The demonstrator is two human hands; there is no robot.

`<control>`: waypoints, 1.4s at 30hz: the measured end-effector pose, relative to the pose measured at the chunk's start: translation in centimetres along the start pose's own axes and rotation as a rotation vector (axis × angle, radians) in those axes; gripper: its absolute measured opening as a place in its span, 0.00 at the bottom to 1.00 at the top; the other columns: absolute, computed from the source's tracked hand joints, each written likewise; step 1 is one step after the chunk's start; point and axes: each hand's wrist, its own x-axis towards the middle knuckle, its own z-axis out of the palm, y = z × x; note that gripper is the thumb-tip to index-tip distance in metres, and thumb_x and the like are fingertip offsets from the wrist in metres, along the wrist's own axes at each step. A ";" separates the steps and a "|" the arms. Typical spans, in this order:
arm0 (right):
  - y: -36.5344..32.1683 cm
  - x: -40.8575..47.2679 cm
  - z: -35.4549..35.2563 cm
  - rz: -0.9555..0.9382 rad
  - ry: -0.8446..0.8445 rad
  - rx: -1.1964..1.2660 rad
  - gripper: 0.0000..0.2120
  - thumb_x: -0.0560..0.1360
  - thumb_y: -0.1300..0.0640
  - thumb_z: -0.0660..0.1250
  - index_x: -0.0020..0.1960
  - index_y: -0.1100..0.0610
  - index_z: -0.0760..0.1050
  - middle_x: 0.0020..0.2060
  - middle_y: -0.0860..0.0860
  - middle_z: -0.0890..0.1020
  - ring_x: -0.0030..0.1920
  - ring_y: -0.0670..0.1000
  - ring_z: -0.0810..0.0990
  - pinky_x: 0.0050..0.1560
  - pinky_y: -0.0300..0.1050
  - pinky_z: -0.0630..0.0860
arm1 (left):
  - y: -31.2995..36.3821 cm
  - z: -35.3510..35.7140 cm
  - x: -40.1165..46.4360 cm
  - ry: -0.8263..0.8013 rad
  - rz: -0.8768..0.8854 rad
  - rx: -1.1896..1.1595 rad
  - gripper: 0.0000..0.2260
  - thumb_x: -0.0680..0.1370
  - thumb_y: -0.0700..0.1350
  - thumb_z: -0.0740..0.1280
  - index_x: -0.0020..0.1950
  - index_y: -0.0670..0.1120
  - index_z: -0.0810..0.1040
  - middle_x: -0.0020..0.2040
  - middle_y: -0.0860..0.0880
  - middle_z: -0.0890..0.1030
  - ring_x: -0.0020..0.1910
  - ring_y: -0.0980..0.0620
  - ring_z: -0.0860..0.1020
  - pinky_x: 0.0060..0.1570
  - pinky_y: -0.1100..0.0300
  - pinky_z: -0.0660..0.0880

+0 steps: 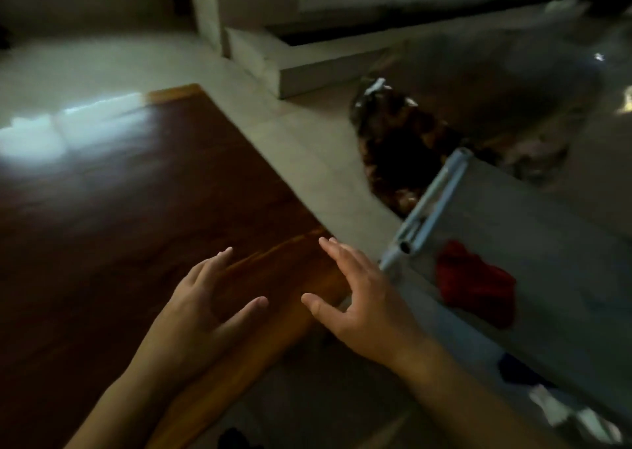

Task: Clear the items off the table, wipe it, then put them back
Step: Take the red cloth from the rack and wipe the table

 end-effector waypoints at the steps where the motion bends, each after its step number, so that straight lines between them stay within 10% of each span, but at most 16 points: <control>1: 1.7 -1.7 -1.8 0.042 0.034 0.010 0.39 0.73 0.29 0.62 0.78 0.36 0.51 0.77 0.39 0.60 0.74 0.39 0.57 0.67 0.40 0.61 | 2.3 1.4 0.3 -0.040 0.025 -0.011 0.43 0.65 0.75 0.65 0.77 0.67 0.54 0.76 0.59 0.63 0.69 0.55 0.69 0.59 0.54 0.74; 8: 10.4 -11.9 -10.5 0.263 0.225 0.098 0.39 0.71 0.30 0.65 0.78 0.38 0.56 0.72 0.33 0.61 0.72 0.33 0.56 0.65 0.31 0.55 | 15.0 11.1 1.2 -0.161 0.184 -0.084 0.40 0.67 0.73 0.65 0.76 0.66 0.57 0.72 0.58 0.69 0.63 0.56 0.72 0.57 0.57 0.72; 12: 16.1 -17.9 -15.1 0.389 0.378 0.173 0.37 0.71 0.31 0.66 0.77 0.41 0.61 0.72 0.39 0.67 0.69 0.35 0.64 0.61 0.25 0.61 | 22.8 17.4 1.0 -0.216 0.266 -0.117 0.43 0.66 0.72 0.63 0.78 0.57 0.61 0.54 0.61 0.81 0.53 0.69 0.75 0.53 0.57 0.73; 16: 20.0 -20.4 -17.1 0.504 0.463 0.280 0.36 0.69 0.28 0.65 0.74 0.35 0.61 0.65 0.35 0.66 0.67 0.38 0.67 0.61 0.38 0.68 | 26.2 22.2 2.8 -0.273 0.247 -0.067 0.45 0.64 0.73 0.63 0.78 0.56 0.61 0.71 0.50 0.72 0.59 0.55 0.74 0.54 0.57 0.75; 19: 22.3 -20.5 -17.4 0.546 0.500 0.309 0.36 0.68 0.27 0.65 0.73 0.34 0.61 0.65 0.34 0.66 0.68 0.39 0.68 0.63 0.41 0.68 | 26.9 24.8 5.4 -0.297 0.226 -0.012 0.42 0.67 0.73 0.65 0.77 0.57 0.62 0.72 0.49 0.72 0.65 0.50 0.75 0.60 0.50 0.75; 24: 25.4 -18.4 -16.6 0.630 0.523 0.311 0.34 0.68 0.27 0.65 0.71 0.33 0.62 0.66 0.33 0.67 0.67 0.40 0.70 0.63 0.47 0.72 | 26.4 28.3 10.1 -0.321 0.244 0.076 0.35 0.71 0.70 0.67 0.75 0.58 0.64 0.69 0.50 0.73 0.51 0.61 0.72 0.44 0.66 0.69; 36: 30.3 -10.1 -13.3 0.887 0.389 0.346 0.43 0.62 0.26 0.61 0.74 0.42 0.67 0.69 0.45 0.74 0.58 0.44 0.75 0.53 0.45 0.75 | 23.9 33.2 18.9 -0.551 0.154 0.227 0.31 0.75 0.64 0.65 0.74 0.53 0.66 0.68 0.46 0.73 0.64 0.44 0.74 0.61 0.46 0.75; 42: 33.2 -7.9 -11.2 1.016 0.334 0.379 0.31 0.73 0.38 0.69 0.72 0.48 0.69 0.68 0.50 0.75 0.62 0.51 0.77 0.56 0.49 0.76 | 23.2 35.3 19.4 -0.529 0.024 0.260 0.33 0.75 0.60 0.69 0.75 0.48 0.65 0.67 0.41 0.72 0.64 0.40 0.74 0.62 0.45 0.74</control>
